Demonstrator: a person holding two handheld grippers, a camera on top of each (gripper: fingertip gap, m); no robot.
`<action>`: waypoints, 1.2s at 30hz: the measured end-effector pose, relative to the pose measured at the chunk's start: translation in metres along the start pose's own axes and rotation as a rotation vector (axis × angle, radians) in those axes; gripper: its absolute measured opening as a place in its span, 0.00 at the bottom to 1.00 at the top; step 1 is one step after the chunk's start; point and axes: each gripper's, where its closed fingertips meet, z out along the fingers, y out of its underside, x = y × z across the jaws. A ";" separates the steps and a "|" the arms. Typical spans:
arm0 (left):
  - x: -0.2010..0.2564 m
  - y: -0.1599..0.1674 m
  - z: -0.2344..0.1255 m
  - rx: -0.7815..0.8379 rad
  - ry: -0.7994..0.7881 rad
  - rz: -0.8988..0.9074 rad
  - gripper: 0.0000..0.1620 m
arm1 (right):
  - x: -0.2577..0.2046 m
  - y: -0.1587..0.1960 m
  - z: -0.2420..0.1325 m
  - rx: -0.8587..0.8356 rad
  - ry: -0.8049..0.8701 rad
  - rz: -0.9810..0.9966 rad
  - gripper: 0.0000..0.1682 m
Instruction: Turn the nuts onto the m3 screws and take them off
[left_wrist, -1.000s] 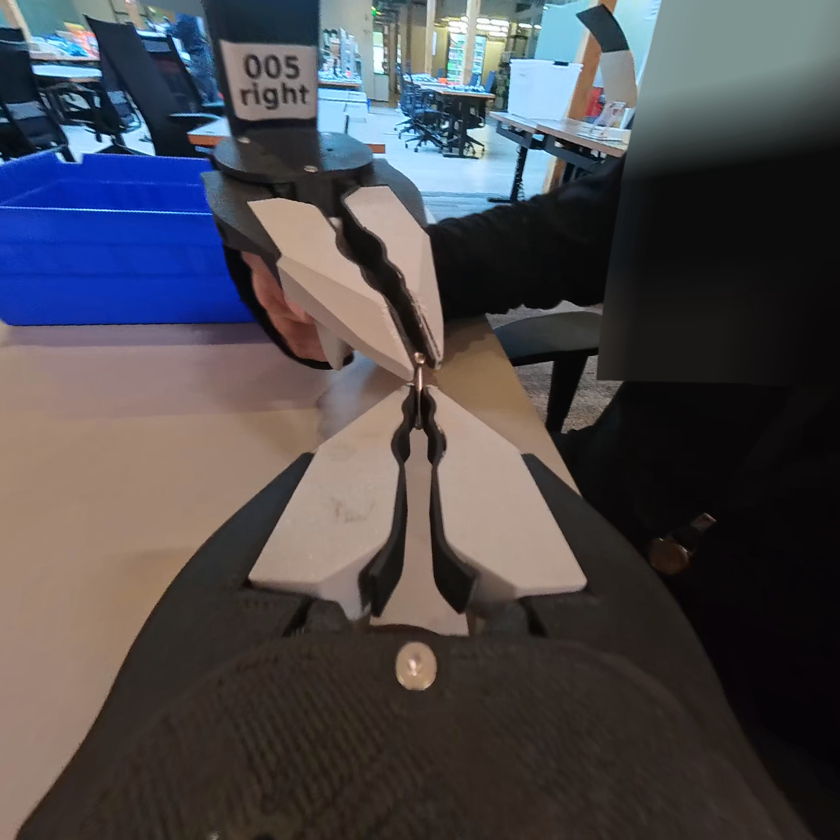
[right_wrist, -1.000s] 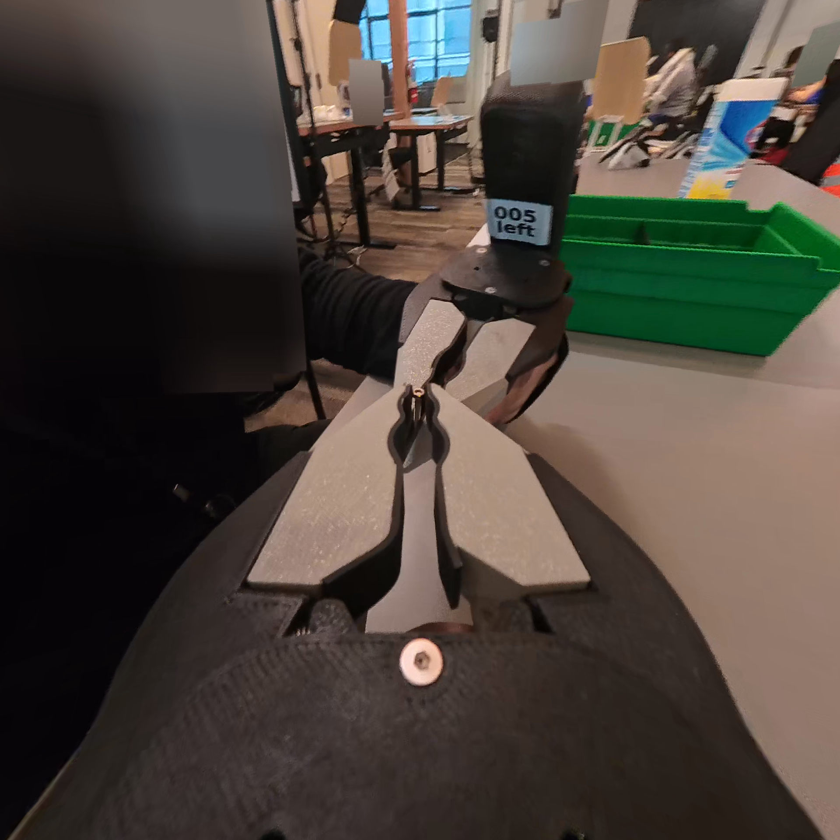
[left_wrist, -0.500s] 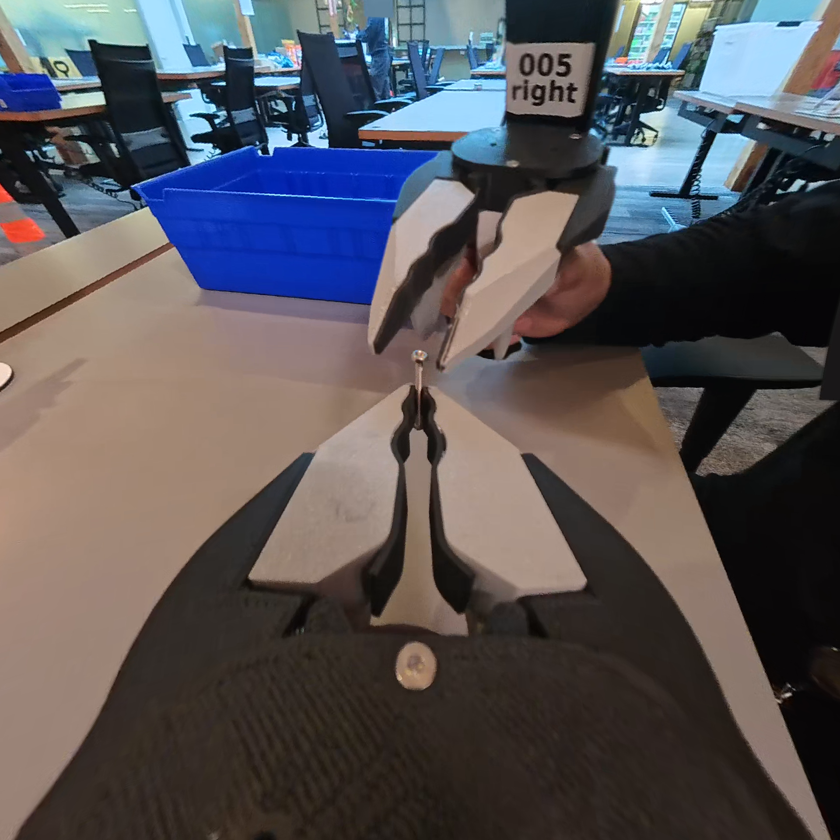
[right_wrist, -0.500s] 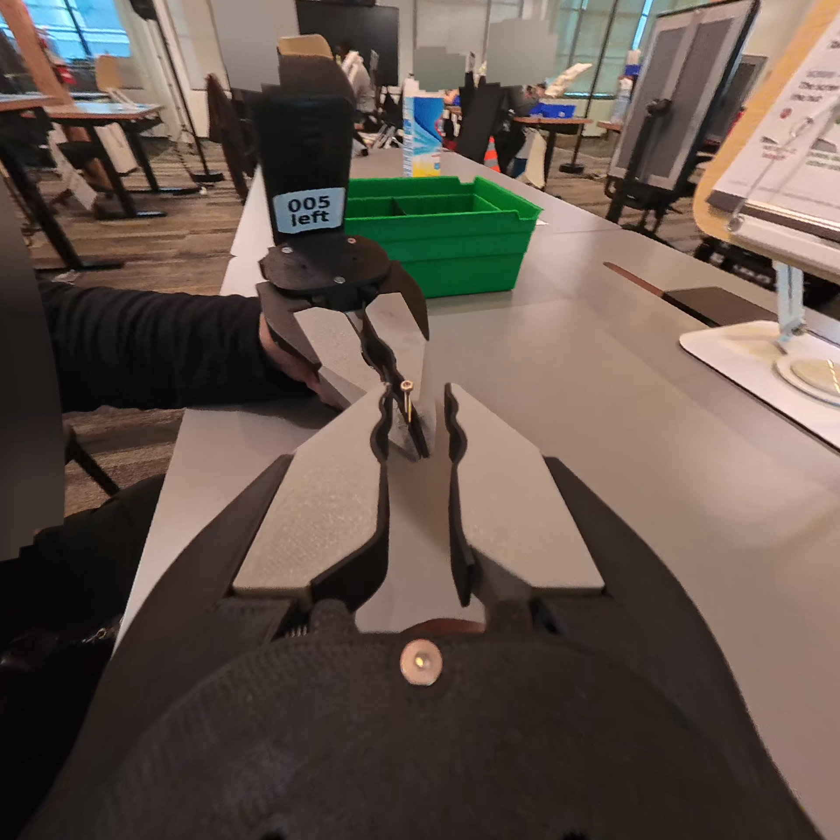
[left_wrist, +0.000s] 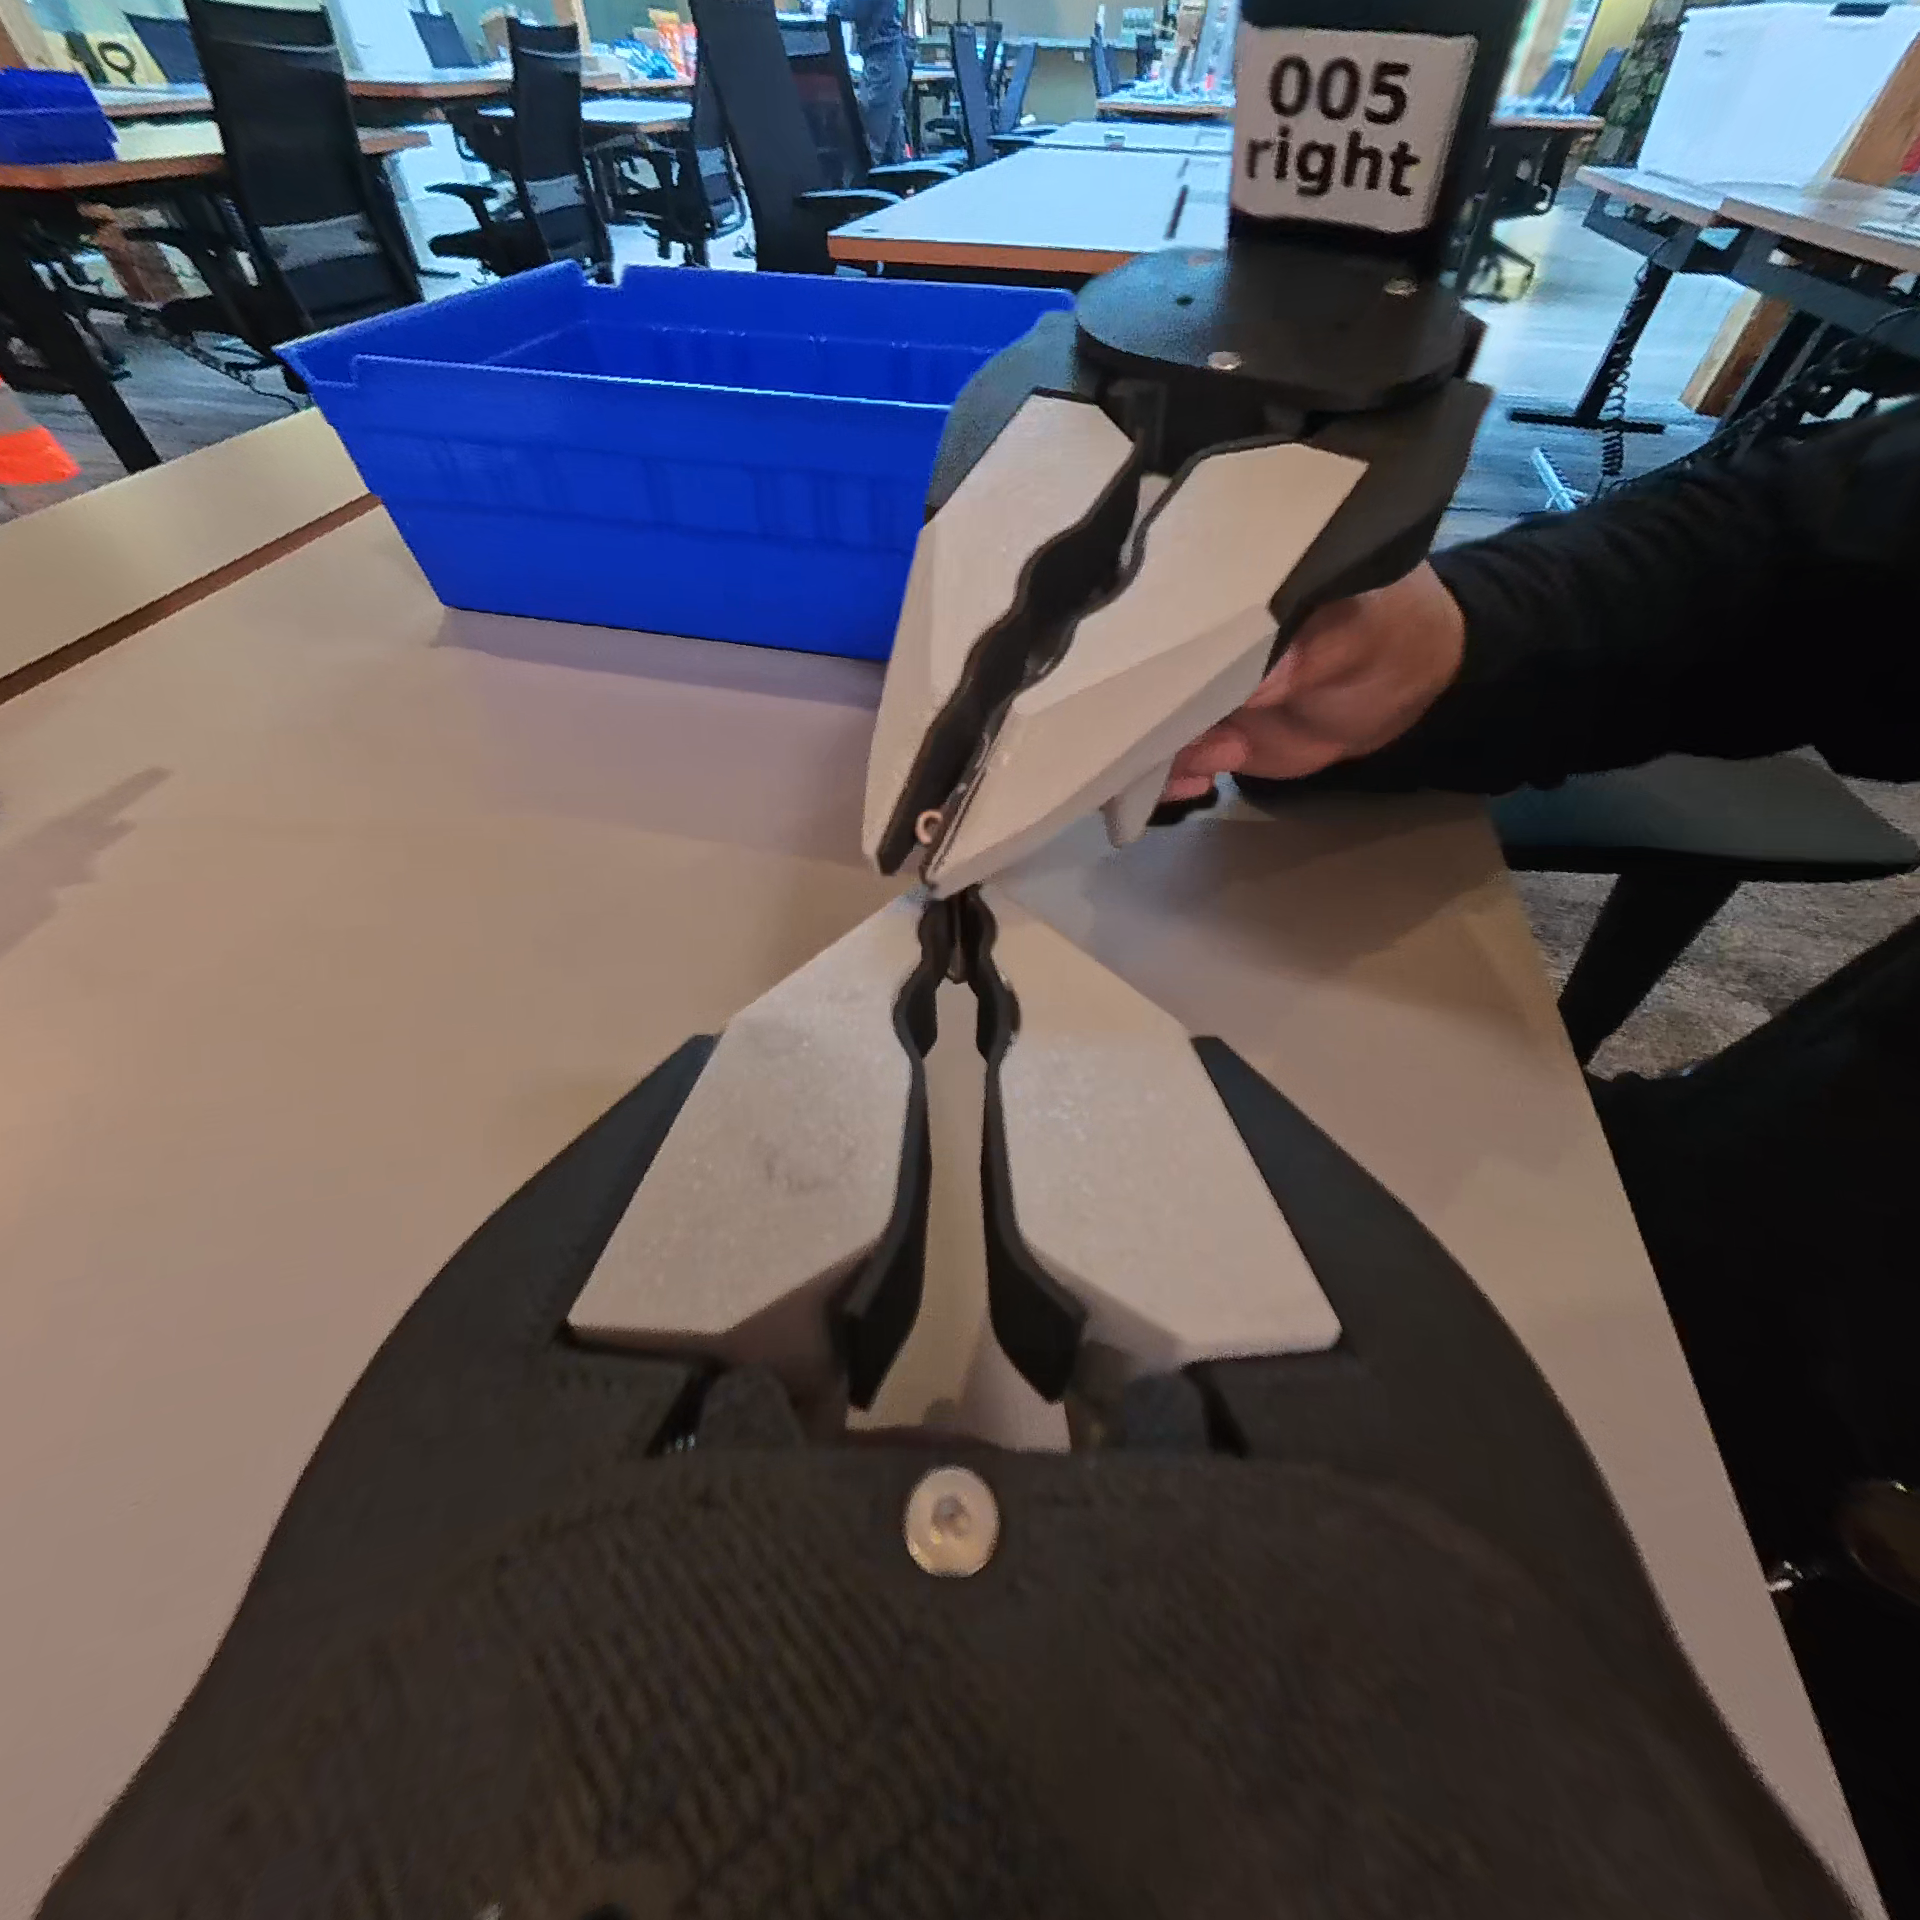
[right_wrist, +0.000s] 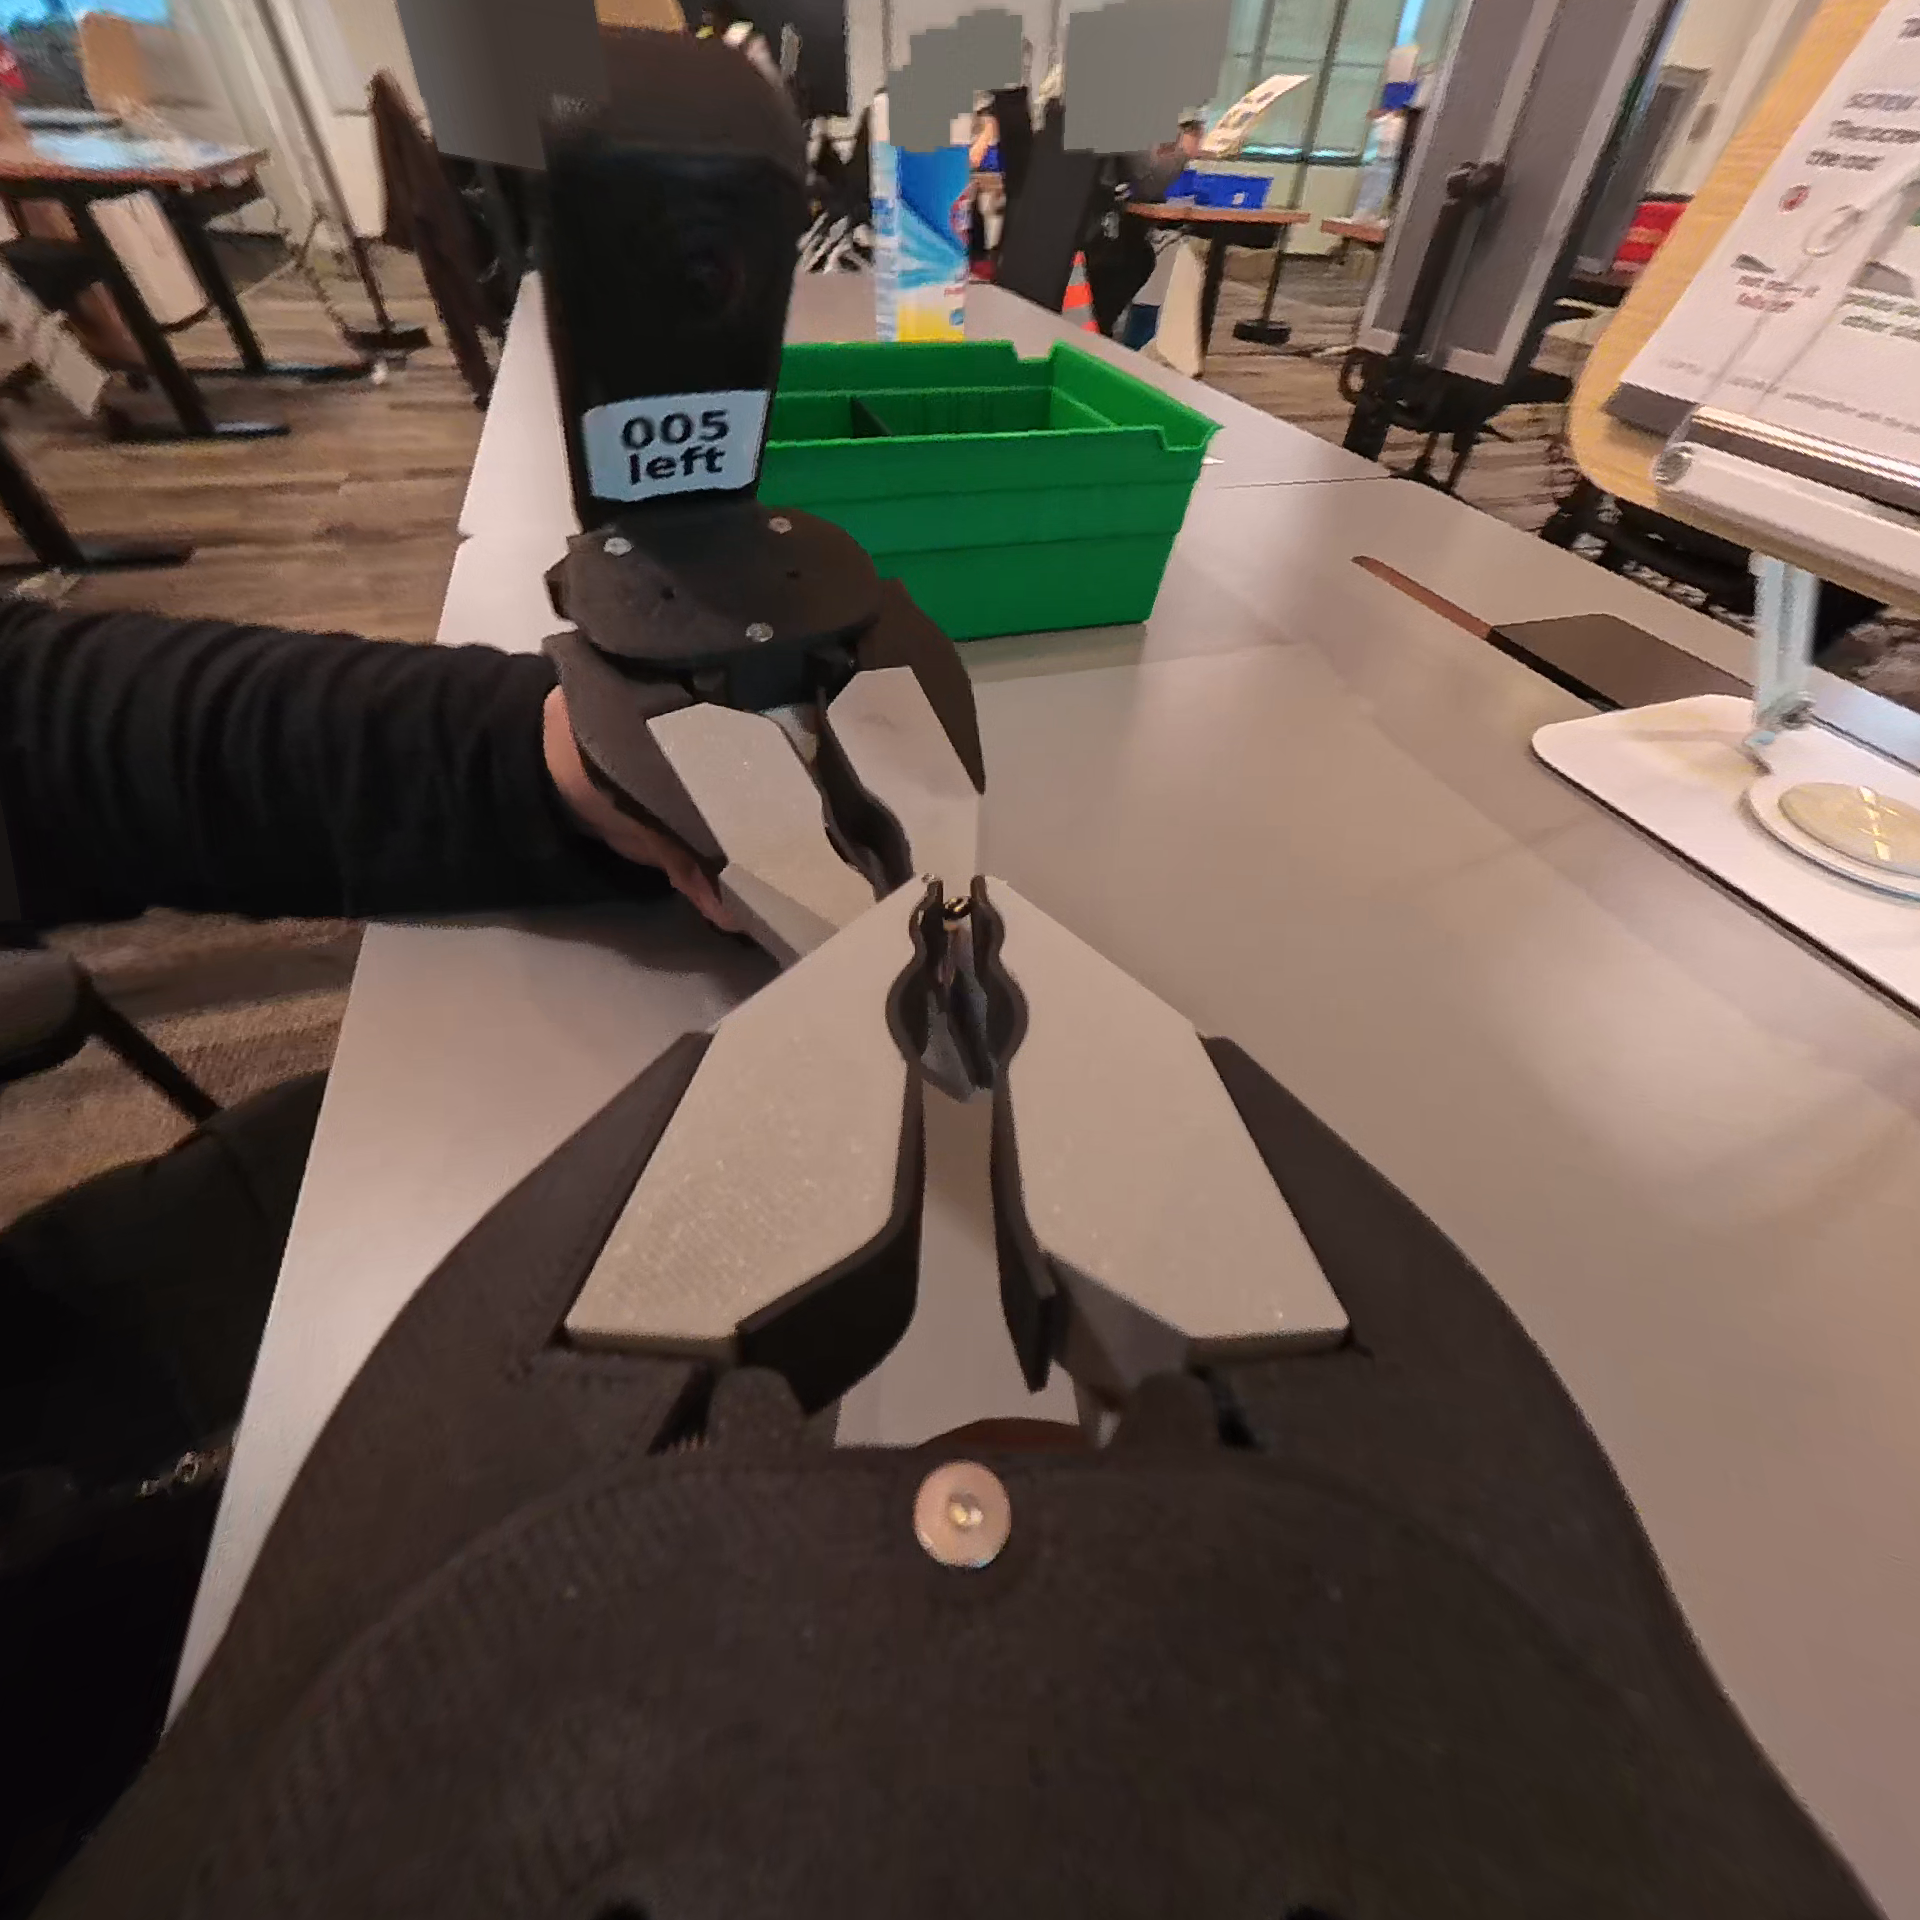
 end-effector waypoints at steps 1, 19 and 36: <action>0.002 0.000 0.000 0.001 0.009 0.008 0.00 | -0.004 0.001 0.001 -0.011 -0.040 -0.017 0.01; 0.009 0.001 -0.001 0.002 0.073 -0.014 0.00 | -0.003 -0.015 -0.009 0.071 -0.329 0.006 0.01; 0.005 0.000 -0.001 0.014 -0.009 0.109 0.00 | -0.013 -0.007 -0.019 0.070 -0.220 -0.240 0.01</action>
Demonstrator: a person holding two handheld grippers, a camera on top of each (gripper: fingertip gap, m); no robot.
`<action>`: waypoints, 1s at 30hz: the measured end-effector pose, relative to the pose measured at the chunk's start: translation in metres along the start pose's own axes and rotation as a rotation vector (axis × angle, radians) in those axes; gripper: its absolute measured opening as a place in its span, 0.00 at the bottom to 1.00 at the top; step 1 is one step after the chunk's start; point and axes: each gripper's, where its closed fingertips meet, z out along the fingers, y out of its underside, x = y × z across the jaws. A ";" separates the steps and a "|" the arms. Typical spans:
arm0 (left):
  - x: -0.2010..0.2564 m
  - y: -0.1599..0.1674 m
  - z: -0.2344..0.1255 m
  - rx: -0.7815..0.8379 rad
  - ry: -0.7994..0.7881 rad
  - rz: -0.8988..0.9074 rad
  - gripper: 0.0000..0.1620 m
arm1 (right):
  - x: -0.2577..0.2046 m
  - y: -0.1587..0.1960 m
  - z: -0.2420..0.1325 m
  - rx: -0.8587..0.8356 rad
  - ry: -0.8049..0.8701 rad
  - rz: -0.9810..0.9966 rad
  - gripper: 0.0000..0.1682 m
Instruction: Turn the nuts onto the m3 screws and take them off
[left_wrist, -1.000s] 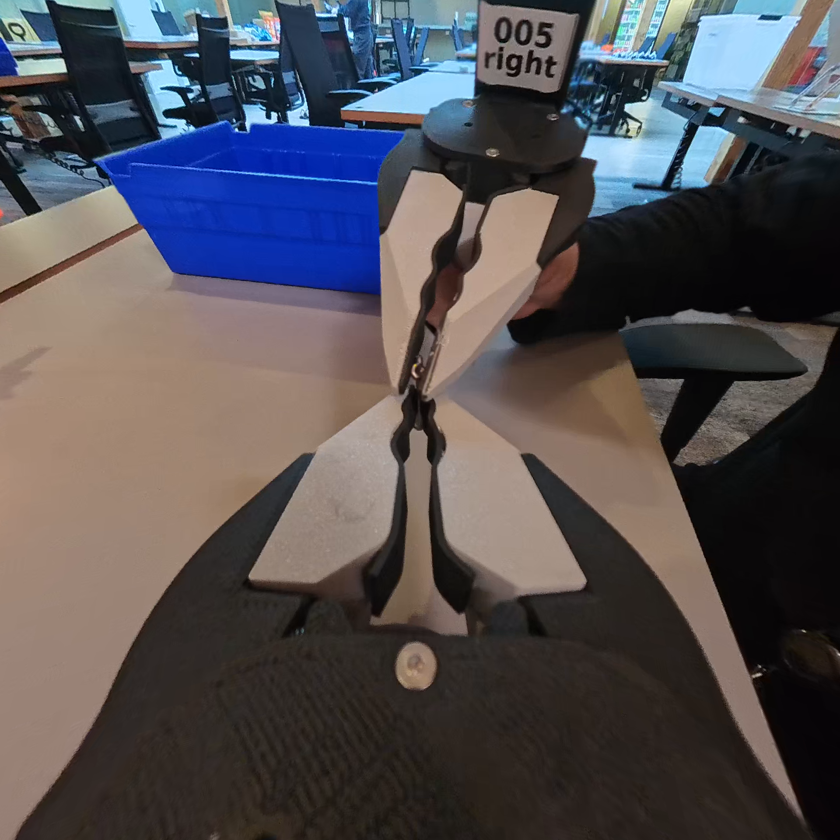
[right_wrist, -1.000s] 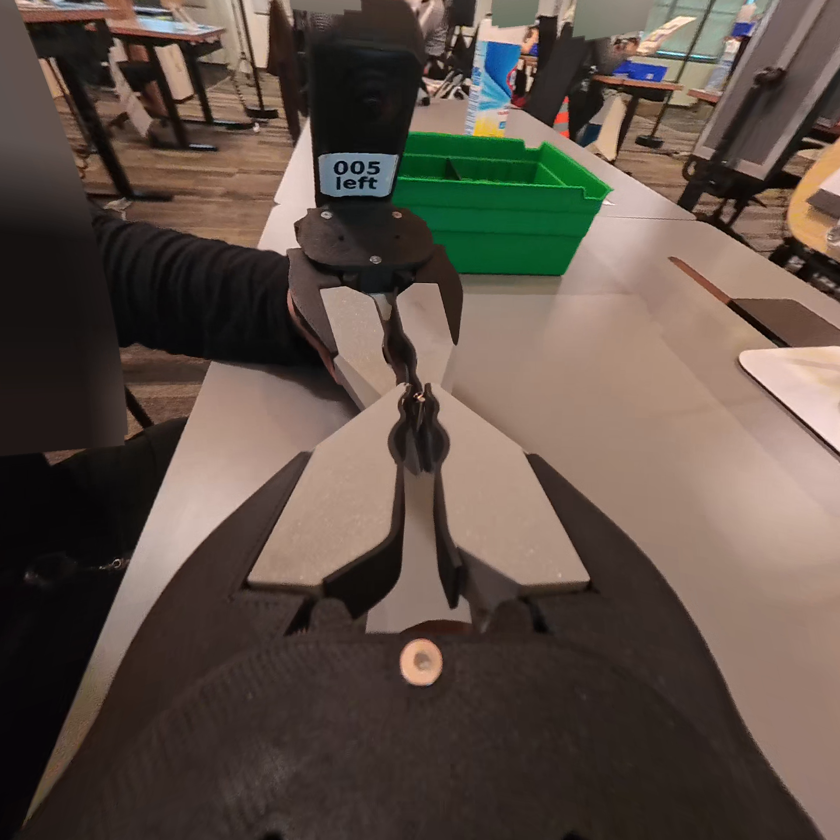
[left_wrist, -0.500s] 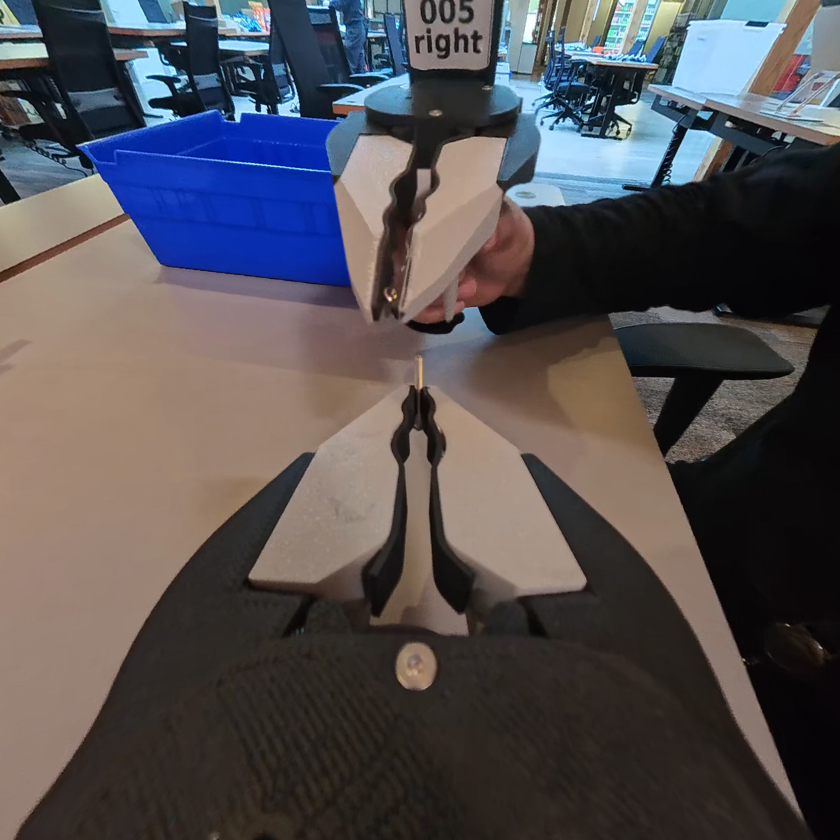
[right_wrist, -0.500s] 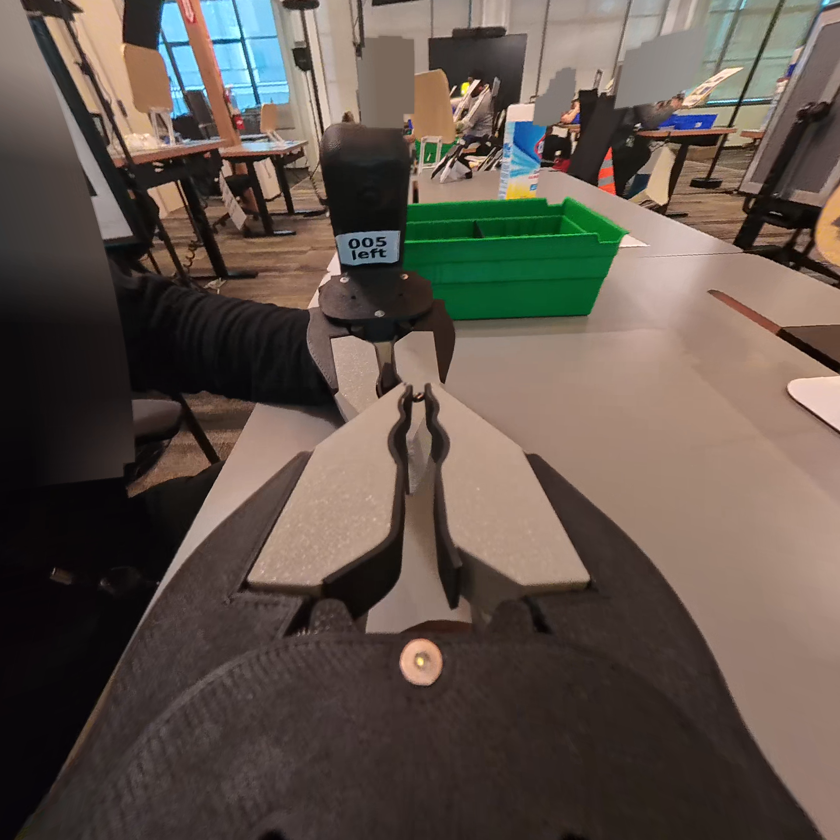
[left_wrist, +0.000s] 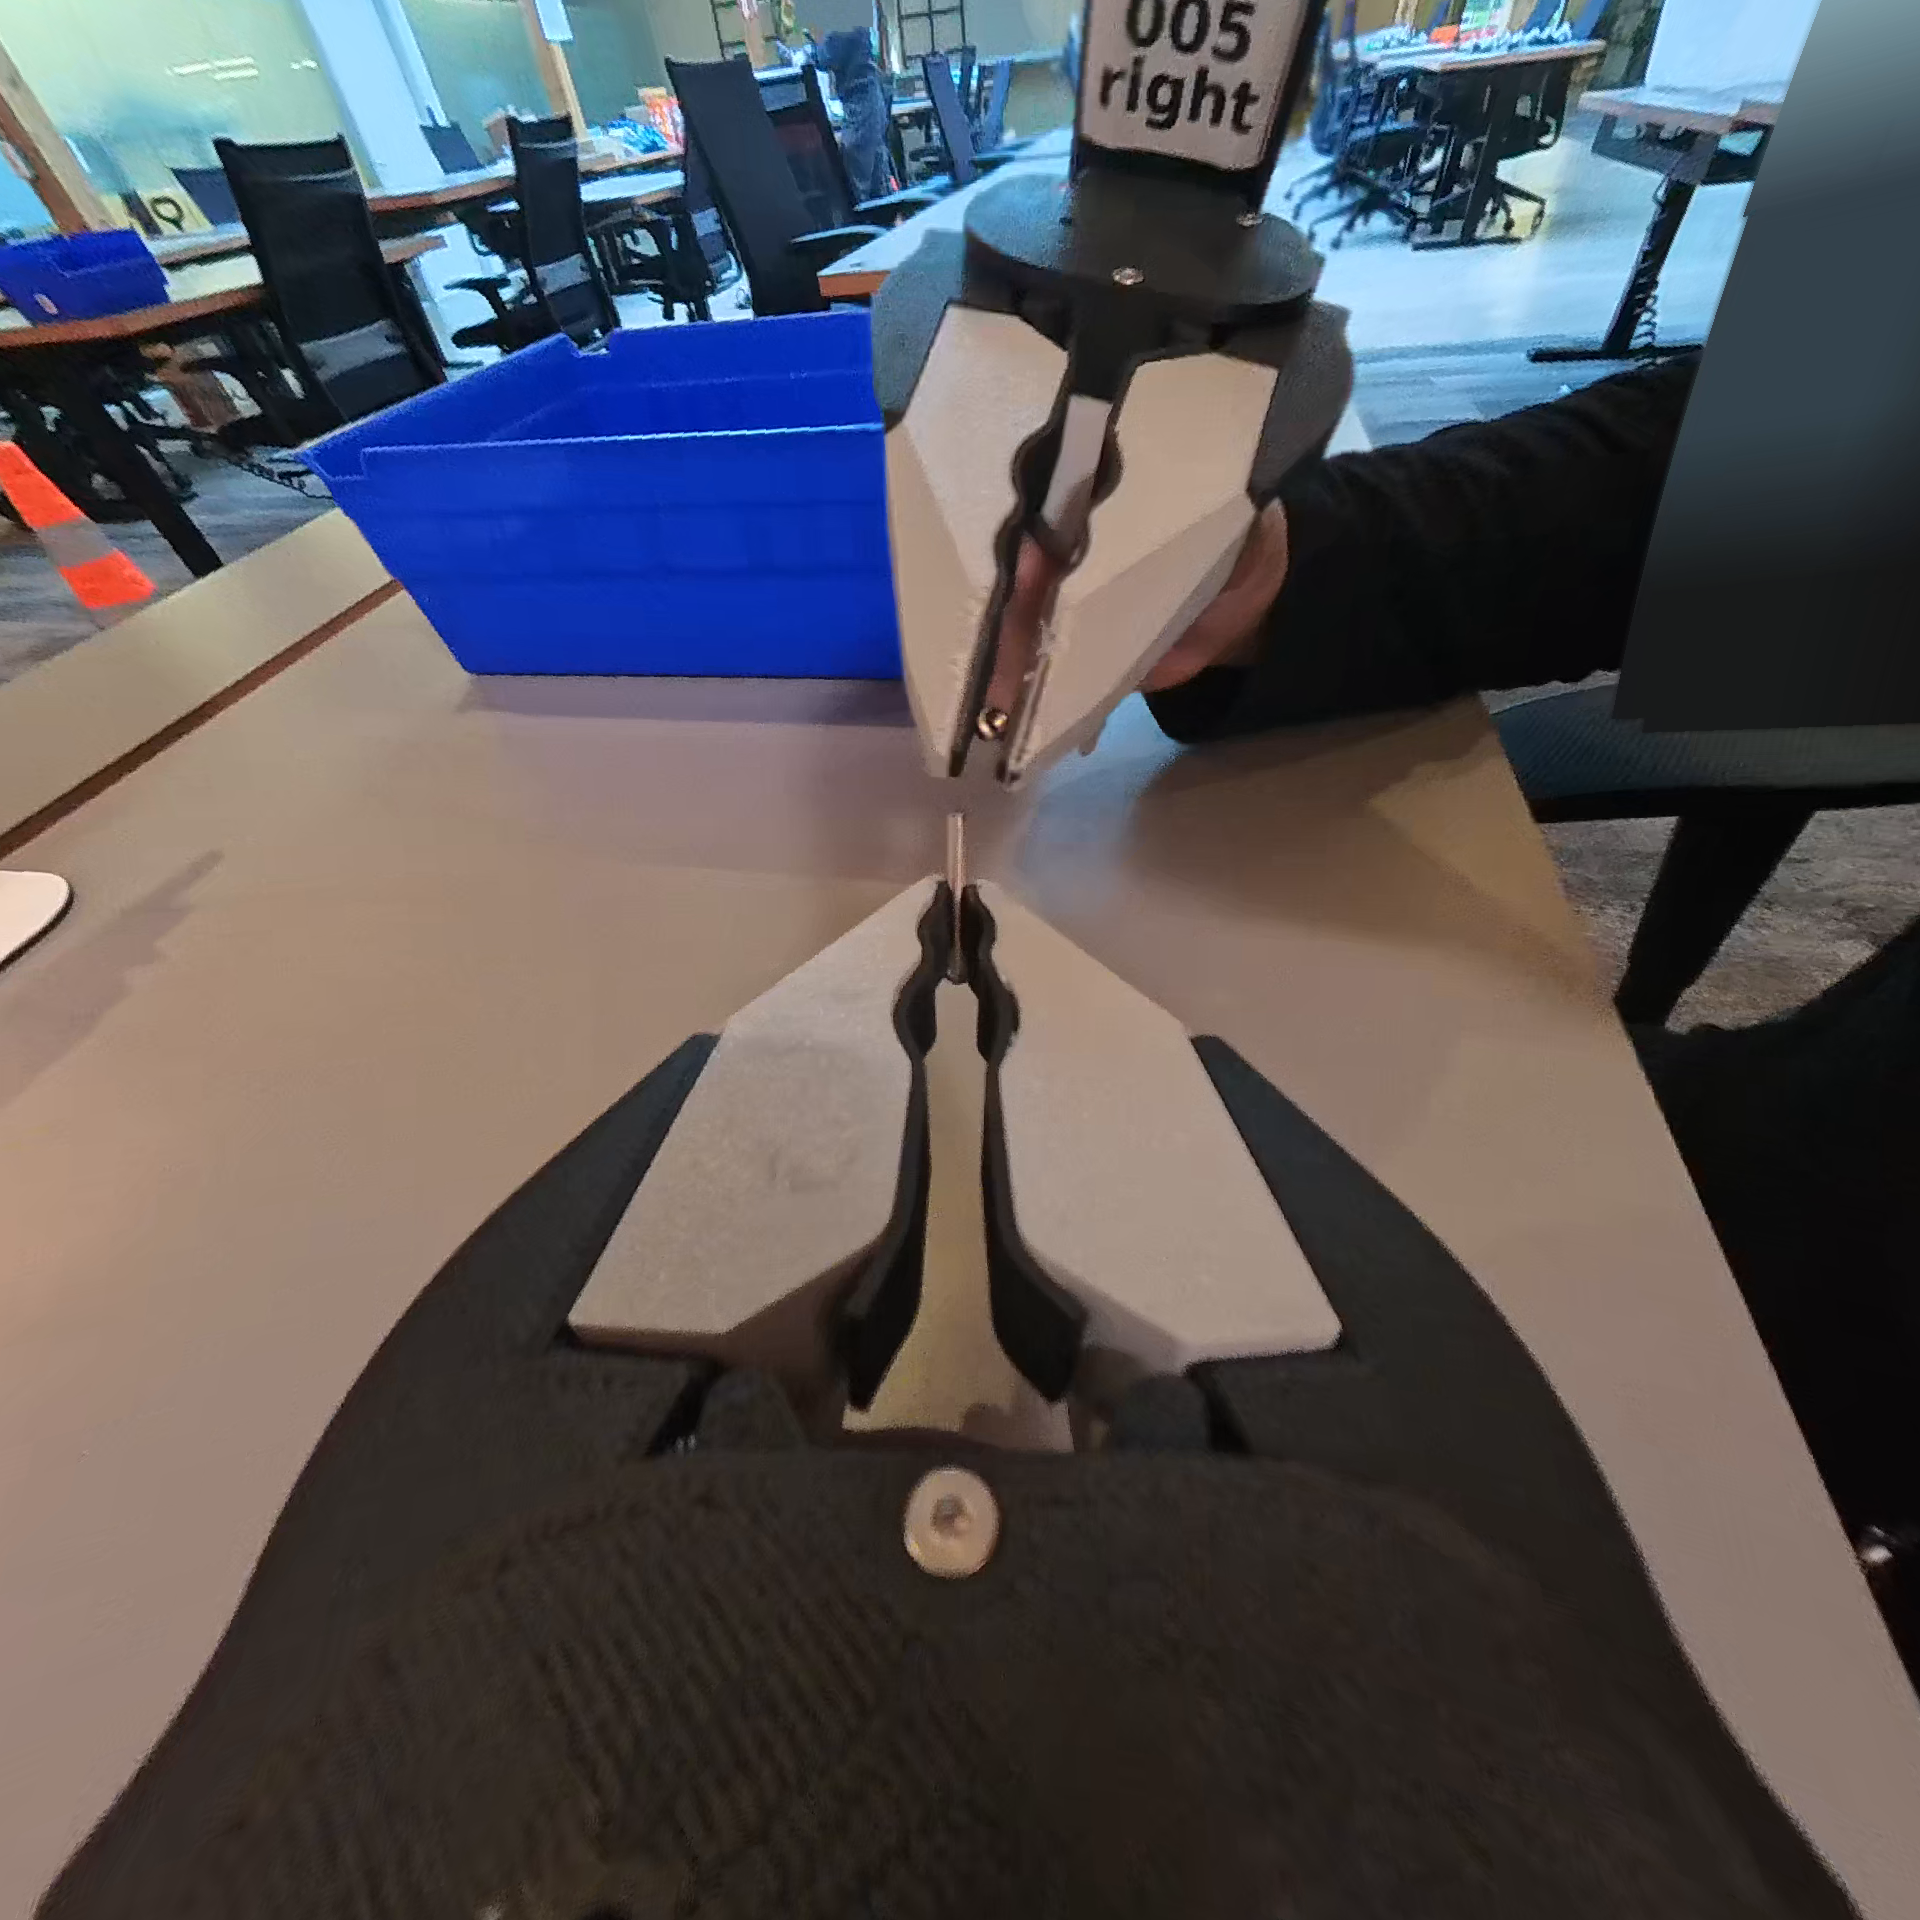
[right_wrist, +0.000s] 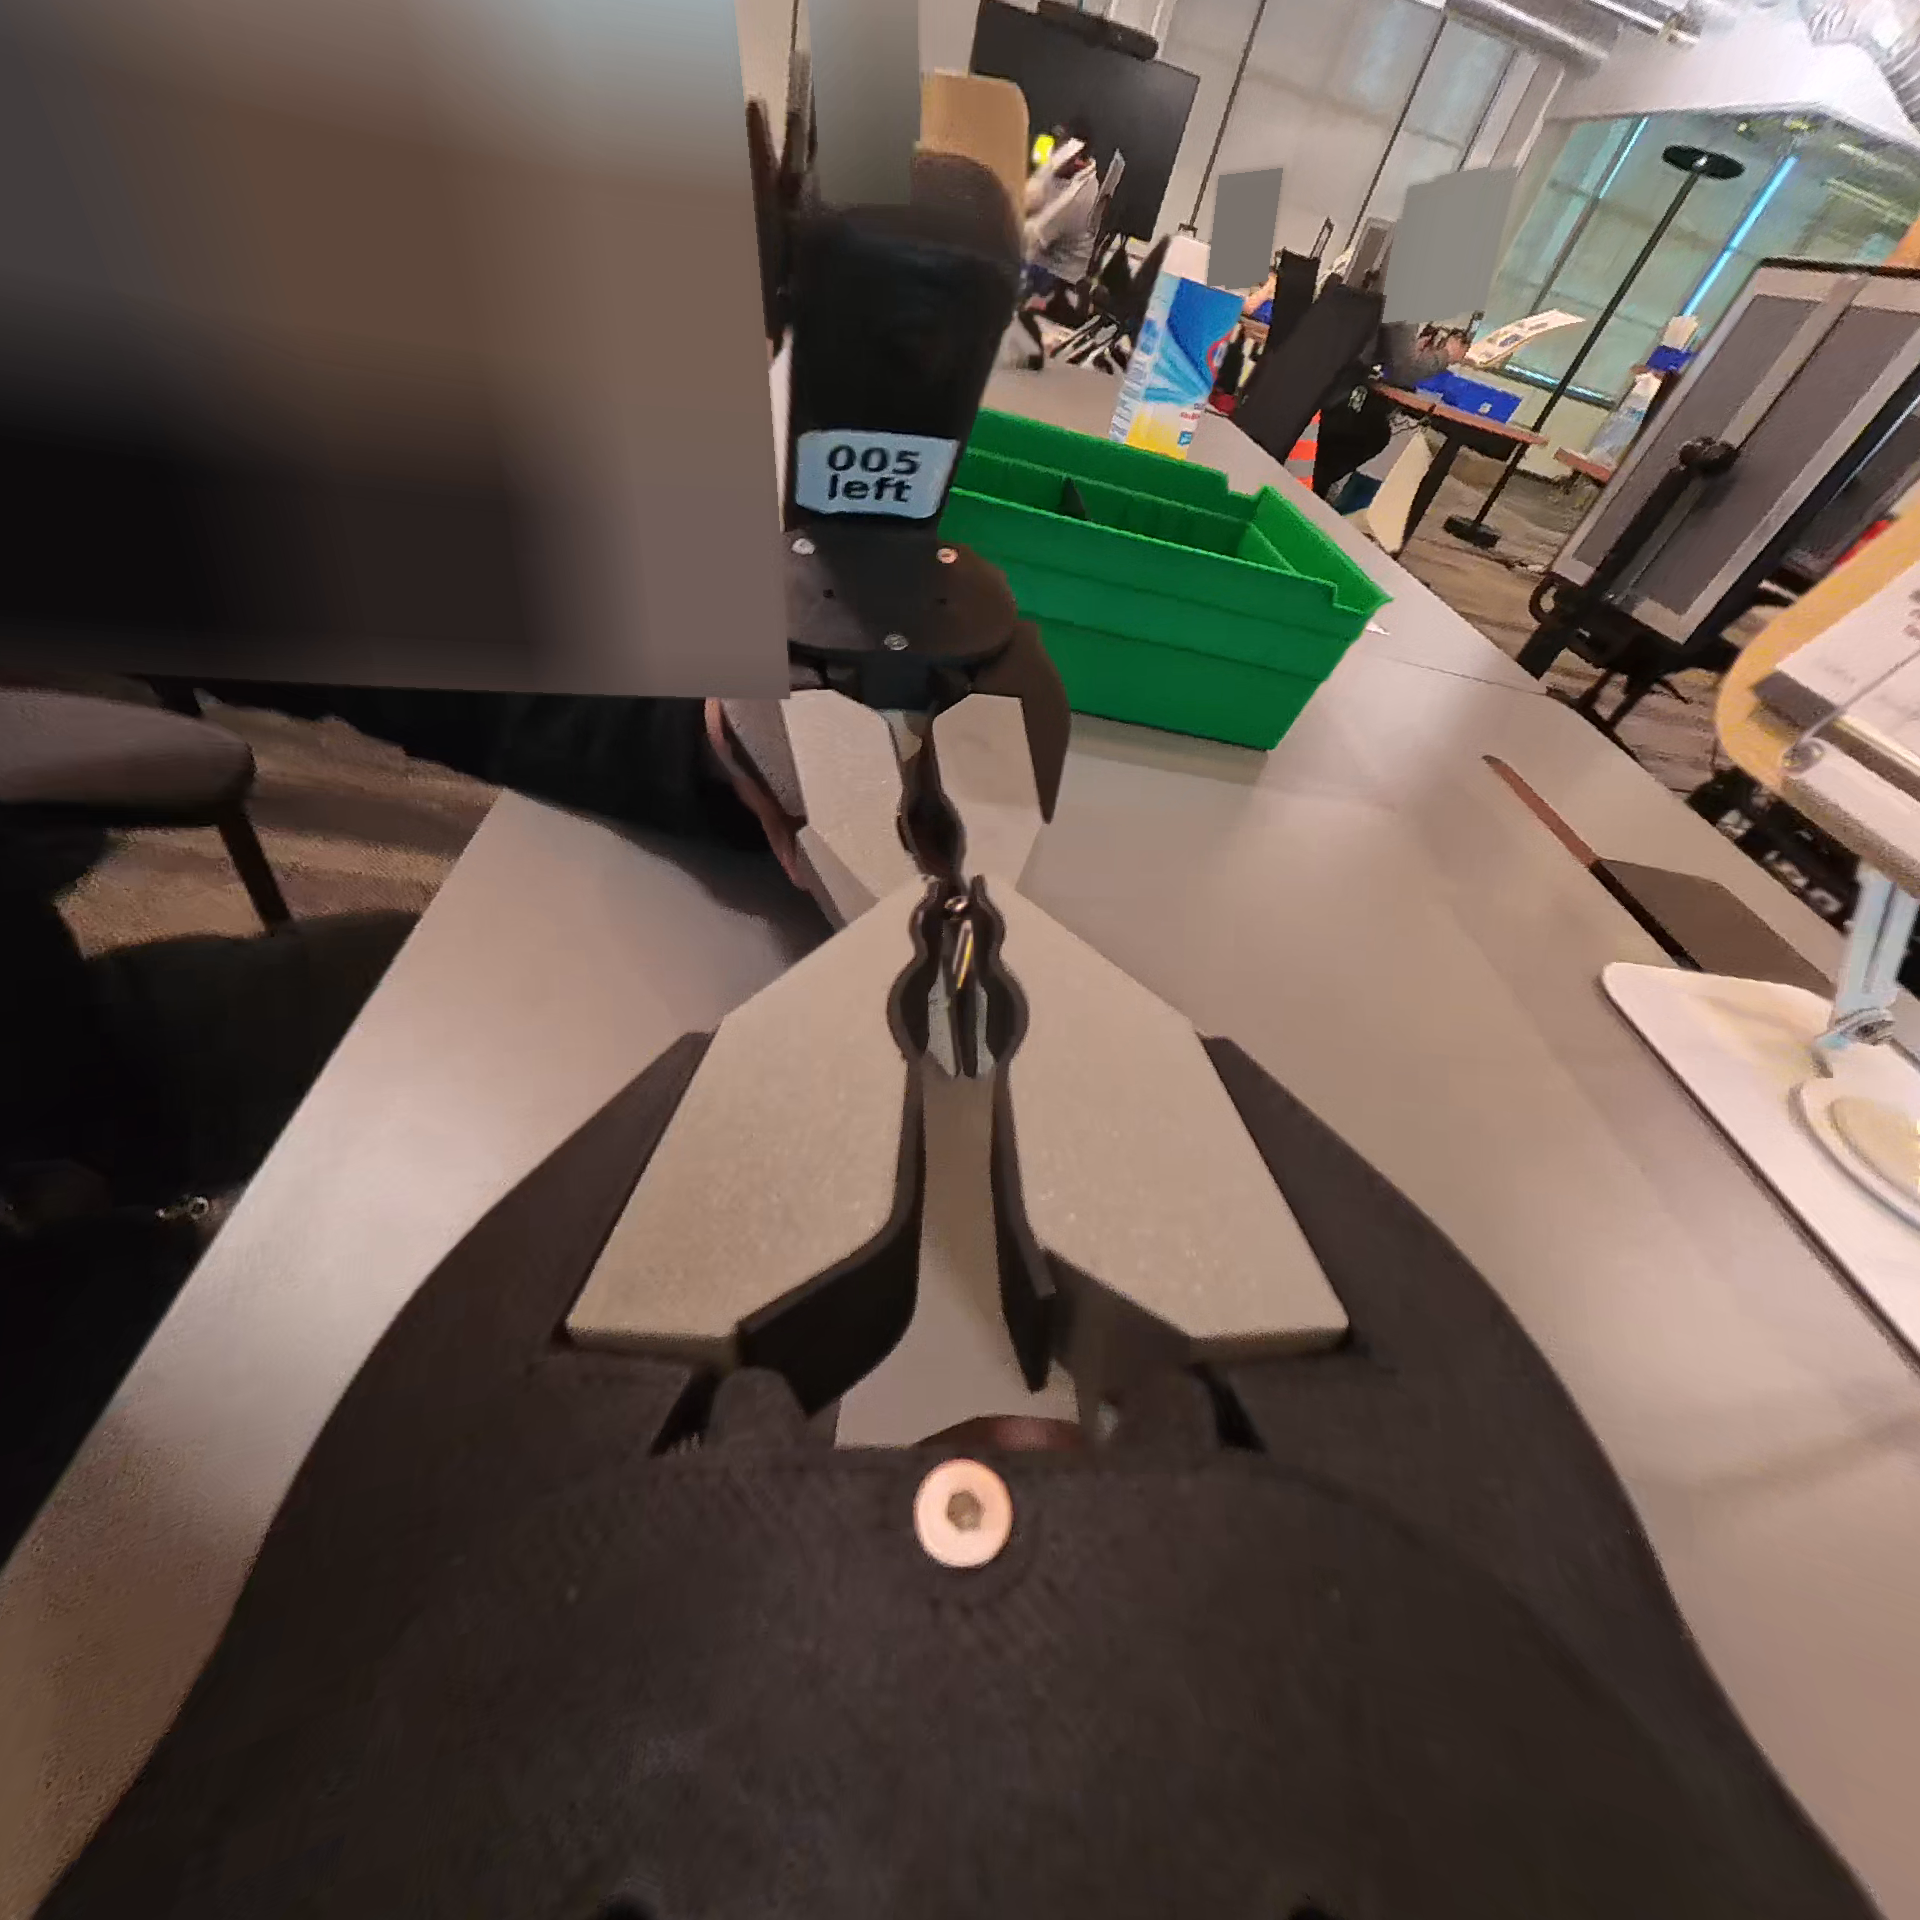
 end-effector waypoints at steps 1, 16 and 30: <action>0.000 0.002 -0.001 -0.010 0.006 -0.003 0.00 | -0.002 0.003 0.000 -0.022 -0.001 -0.012 0.01; -0.065 0.026 -0.028 -0.076 -0.239 -0.263 0.00 | 0.002 0.117 0.014 -0.540 -0.048 0.333 0.01; -0.066 0.025 -0.029 -0.069 -0.247 -0.273 0.00 | 0.016 0.088 -0.002 -0.414 0.003 0.348 0.08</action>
